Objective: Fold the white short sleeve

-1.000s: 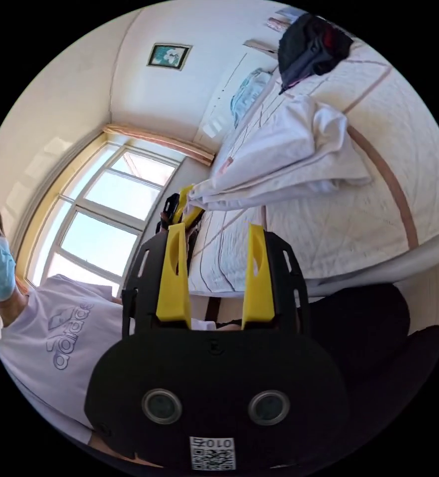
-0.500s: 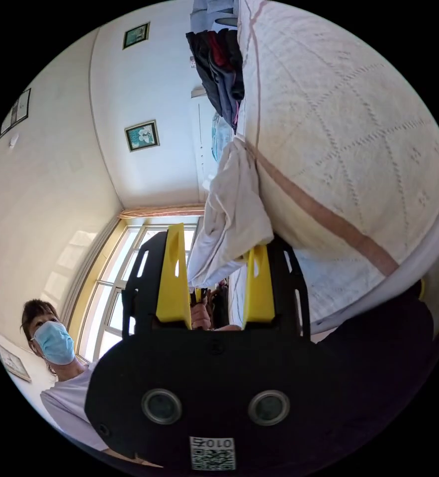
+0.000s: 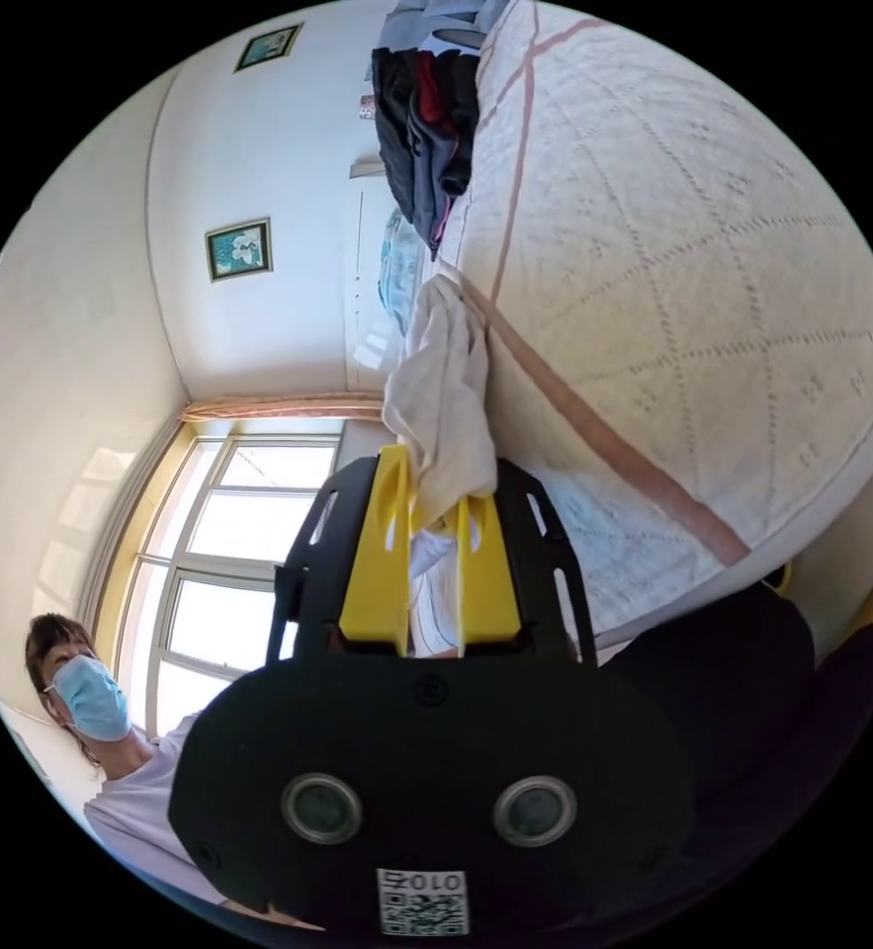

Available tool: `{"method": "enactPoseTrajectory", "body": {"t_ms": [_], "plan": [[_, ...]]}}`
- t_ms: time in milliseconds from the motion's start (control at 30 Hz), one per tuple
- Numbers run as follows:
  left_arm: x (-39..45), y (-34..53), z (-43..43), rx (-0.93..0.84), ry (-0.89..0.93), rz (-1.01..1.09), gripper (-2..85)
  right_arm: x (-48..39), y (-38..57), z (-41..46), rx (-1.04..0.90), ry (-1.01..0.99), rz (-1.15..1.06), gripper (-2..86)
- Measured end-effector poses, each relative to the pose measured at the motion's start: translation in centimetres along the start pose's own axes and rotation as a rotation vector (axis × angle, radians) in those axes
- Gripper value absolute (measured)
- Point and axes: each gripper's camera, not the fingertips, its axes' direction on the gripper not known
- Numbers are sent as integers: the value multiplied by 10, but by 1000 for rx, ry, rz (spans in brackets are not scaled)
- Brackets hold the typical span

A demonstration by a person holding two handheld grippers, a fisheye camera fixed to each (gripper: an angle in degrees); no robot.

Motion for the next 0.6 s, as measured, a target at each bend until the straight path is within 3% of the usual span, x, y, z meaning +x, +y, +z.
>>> {"method": "enactPoseTrajectory", "body": {"t_ms": [167, 367, 600], "plan": [[29, -3, -19, -3, -8, 88, 75, -75, -16, 37, -101, 31, -224, 75], [126, -11, -102, -6, -86, 342, 75, -186, -11, 120, -285, -33, -502, 74], [156, -82, -212, 85, -210, 357, 72, -226, -76, 298, -445, -88, -477, 74]]}}
